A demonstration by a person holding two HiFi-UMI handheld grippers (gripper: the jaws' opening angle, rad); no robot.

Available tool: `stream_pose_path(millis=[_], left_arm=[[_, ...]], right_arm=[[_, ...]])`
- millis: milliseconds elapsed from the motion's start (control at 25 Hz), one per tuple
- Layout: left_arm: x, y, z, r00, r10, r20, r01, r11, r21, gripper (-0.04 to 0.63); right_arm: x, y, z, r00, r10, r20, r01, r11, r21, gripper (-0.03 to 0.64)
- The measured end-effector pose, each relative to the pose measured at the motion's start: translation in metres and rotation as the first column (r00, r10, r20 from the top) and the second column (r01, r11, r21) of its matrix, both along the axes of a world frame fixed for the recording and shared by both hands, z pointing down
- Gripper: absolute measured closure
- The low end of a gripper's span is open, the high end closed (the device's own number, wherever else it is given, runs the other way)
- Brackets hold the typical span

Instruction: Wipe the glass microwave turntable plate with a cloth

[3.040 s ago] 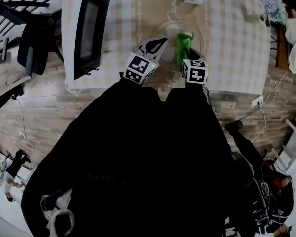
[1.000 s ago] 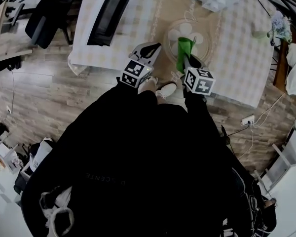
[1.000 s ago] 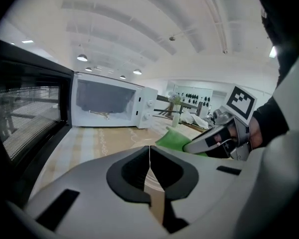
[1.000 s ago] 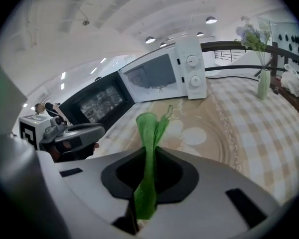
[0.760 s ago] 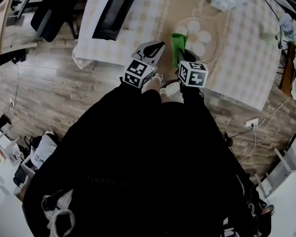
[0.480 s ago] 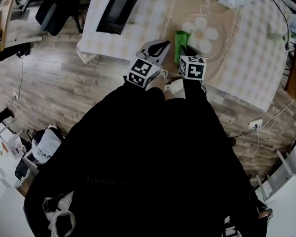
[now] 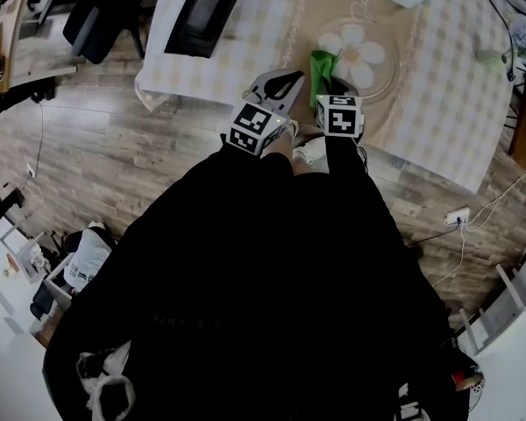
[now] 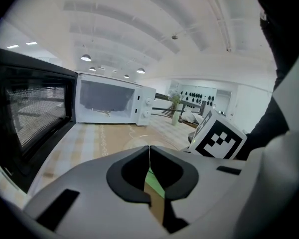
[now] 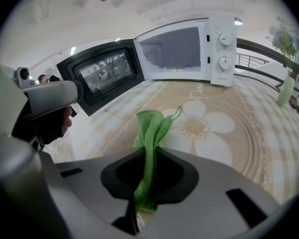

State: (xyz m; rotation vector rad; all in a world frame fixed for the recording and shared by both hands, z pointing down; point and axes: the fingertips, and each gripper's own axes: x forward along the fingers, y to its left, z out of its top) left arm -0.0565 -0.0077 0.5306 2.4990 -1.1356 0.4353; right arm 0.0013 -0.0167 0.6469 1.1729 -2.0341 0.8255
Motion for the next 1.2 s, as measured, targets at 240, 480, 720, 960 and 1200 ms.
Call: stream_pose_path(millis=[240,480,720,960,1200], left_arm=[[0.013,0.011,-0.003,1.0,0.023,0.004,-0.023,1.0,-0.009,0.574],[0.032,0.015,-0.009,0.999,0.053,0.001,-0.053,0.999,-0.001,0.574],[0.054,0.017,-0.02,0.996,0.089,-0.007,-0.089,0.996,0.014,0.574],[0.061,0.022,-0.026,0.995,0.102,-0.01,-0.102,0.994,0.026,0.574],[0.065,0.031,-0.039,0.995,0.103,-0.015,-0.102,0.993,0.053,0.574]], right_arm=[[0.027,0.008,0.001,0.999,0.037,-0.004,-0.037,0.999,-0.001,0.563],[0.057,0.016,0.002,0.995,0.095,0.0,-0.095,0.995,-0.013,0.563],[0.098,0.02,0.003,0.987,0.161,-0.019,-0.162,0.987,-0.013,0.563],[0.14,0.023,0.003,0.97,0.241,-0.035,-0.241,0.97,-0.003,0.563],[0.173,0.026,-0.005,0.958,0.287,0.014,-0.287,0.958,0.018,0.565]])
